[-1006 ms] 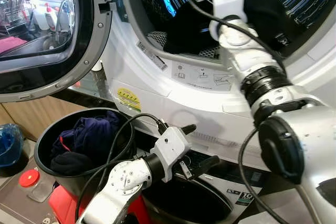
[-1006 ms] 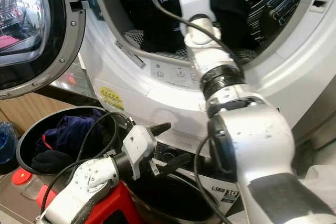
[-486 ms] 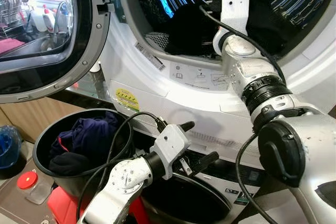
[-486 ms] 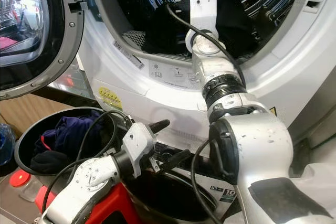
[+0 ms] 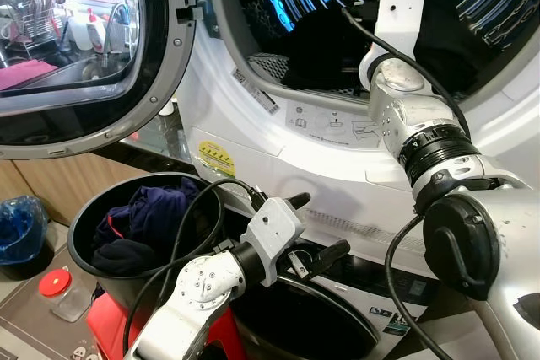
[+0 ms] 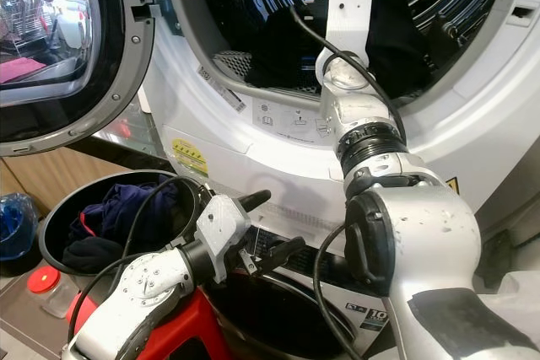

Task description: Clothes washing

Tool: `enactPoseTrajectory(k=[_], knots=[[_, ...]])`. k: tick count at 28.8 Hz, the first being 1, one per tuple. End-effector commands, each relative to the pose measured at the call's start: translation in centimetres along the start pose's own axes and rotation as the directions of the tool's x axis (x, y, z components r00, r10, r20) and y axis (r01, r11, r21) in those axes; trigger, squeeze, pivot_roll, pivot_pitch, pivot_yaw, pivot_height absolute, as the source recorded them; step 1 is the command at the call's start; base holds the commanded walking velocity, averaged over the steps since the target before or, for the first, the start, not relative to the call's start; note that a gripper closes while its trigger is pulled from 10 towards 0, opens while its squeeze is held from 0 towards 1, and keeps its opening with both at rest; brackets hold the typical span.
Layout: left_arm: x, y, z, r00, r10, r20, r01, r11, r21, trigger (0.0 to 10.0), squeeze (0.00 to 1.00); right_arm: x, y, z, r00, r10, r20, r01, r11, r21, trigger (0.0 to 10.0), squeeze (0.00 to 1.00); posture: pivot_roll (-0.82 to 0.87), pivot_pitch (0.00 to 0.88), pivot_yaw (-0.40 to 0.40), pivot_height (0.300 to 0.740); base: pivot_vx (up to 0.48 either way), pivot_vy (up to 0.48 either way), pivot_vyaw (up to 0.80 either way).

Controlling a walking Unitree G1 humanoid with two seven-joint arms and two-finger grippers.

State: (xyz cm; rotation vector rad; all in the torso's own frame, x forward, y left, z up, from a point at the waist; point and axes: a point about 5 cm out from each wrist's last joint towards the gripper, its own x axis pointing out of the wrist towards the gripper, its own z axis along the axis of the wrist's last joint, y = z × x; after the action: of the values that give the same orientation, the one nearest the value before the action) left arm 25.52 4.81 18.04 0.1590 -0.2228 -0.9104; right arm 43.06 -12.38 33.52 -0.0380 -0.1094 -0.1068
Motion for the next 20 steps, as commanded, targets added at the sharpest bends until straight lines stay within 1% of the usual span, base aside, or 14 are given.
enactPoseTrajectory(k=[1, 4, 7, 9, 11, 12, 13, 14, 15, 16, 17, 18, 19, 20], knots=[[0.1, 0.5, 0.1, 1.000, 0.019, -0.009, -0.019, 1.000, 0.021, 10.0, 0.00, 0.0, -0.5, -1.3, 0.998, 0.011, -0.058, -0.008, 0.998, 0.063, 10.0, 0.00, 0.14, 0.000, 0.001, 0.740, 0.000, 0.000, 0.00], [0.2, 0.6, 0.2, 1.000, 0.019, -0.007, -0.019, 1.000, 0.022, 10.0, 0.00, -0.3, 1.9, -0.9, 0.979, 0.201, -0.029, -0.197, 0.974, 0.114, 10.0, 0.00, 0.13, 0.006, 0.009, 0.740, 0.000, 0.000, 0.00], [0.2, 0.7, 0.2, 1.000, 0.018, -0.004, -0.018, 1.000, 0.019, 10.0, 0.00, -0.8, 3.9, -0.2, 0.926, 0.377, 0.026, -0.375, 0.907, 0.192, 10.0, 0.00, 0.11, 0.013, 0.020, 0.740, 0.000, 0.000, 0.00], [0.3, 0.7, 0.2, 1.000, 0.012, -0.004, -0.012, 1.000, 0.018, 10.0, 0.00, -1.0, 4.5, -0.4, 0.892, 0.452, 0.026, -0.449, 0.875, 0.181, 10.0, 0.00, 0.10, 0.012, 0.028, 0.740, 0.000, 0.000, 0.00], [0.3, 0.7, 0.2, 1.000, 0.011, -0.004, -0.011, 1.000, 0.017, 10.0, 0.00, -1.0, 4.6, -0.5, 0.885, 0.464, 0.022, -0.461, 0.870, 0.174, 10.0, 0.00, 0.10, 0.012, 0.028, 0.740, 0.000, 0.000, 0.00], [0.3, 0.7, 0.2, 1.000, 0.007, -0.003, -0.007, 1.000, 0.018, 10.0, 0.00, -1.1, 4.7, -0.8, 0.866, 0.500, 0.022, -0.496, 0.852, 0.167, 10.0, 0.00, 0.09, 0.012, 0.033, 0.740, 0.000, 0.000, 0.00], [0.3, 0.7, 0.2, 1.000, 0.007, -0.003, -0.007, 1.000, 0.018, 10.0, 0.00, -1.1, 4.7, -0.8, 0.866, 0.500, 0.022, -0.496, 0.852, 0.167, 10.0, 0.00, 0.09, 0.012, 0.033, 0.740, 0.000, 0.000, 0.00], [0.4, 0.7, 0.2, 1.000, 0.005, -0.003, -0.005, 1.000, 0.018, 10.0, 0.00, -1.2, 4.8, -1.0, 0.844, 0.536, 0.026, -0.532, 0.831, 0.164, 10.0, 0.00, 0.08, 0.014, 0.036, 0.740, 0.000, 0.000, 0.00], [0.4, 0.7, 0.2, 1.000, 0.005, -0.003, -0.005, 1.000, 0.018, 10.0, 0.00, -1.2, 4.8, -1.0, 0.844, 0.536, 0.026, -0.532, 0.831, 0.164, 10.0, 0.00, 0.08, 0.014, 0.036, 0.740, 0.000, 0.000, 0.00], [0.4, 0.7, 0.2, 1.000, 0.002, -0.002, -0.002, 1.000, 0.018, 10.0, 0.00, -1.4, 4.9, -1.1, 0.809, 0.587, 0.040, -0.584, 0.793, 0.173, 10.0, 0.00, 0.07, 0.018, 0.043, 0.740, 0.000, 0.000, 0.00], [0.4, 0.7, 0.2, 1.000, 0.002, -0.002, -0.002, 1.000, 0.018, 10.0, 0.00, -1.4, 4.9, -1.1, 0.809, 0.587, 0.040, -0.584, 0.793, 0.173, 10.0, 0.00, 0.07, 0.018, 0.043, 0.740, 0.000, 0.000, 0.00], [0.4, 0.7, 0.2, 1.000, -0.002, -0.002, 0.002, 1.000, 0.019, 10.0, 0.00, -1.5, 4.8, -1.2, 0.772, 0.633, 0.056, -0.632, 0.756, 0.173, 10.0, 0.00, 0.07, 0.020, 0.049, 0.740, 0.000, 0.000, 0.00], [0.4, 0.7, 0.2, 1.000, -0.002, -0.002, 0.002, 1.000, 0.019, 10.0, 0.00, -1.5, 4.8, -1.2, 0.772, 0.633, 0.056, -0.632, 0.756, 0.173, 10.0, 0.00, 0.07, 0.020, 0.049, 0.740, 0.000, 0.000, 0.00], [0.4, 0.6, 0.2, 1.000, -0.006, -0.001, 0.006, 1.000, 0.018, 10.0, 0.00, -1.7, 4.6, -1.3, 0.735, 0.674, 0.079, -0.675, 0.714, 0.185, 10.0, 0.00, 0.07, 0.018, 0.048, 0.740, 0.000, 0.000, 0.00]])
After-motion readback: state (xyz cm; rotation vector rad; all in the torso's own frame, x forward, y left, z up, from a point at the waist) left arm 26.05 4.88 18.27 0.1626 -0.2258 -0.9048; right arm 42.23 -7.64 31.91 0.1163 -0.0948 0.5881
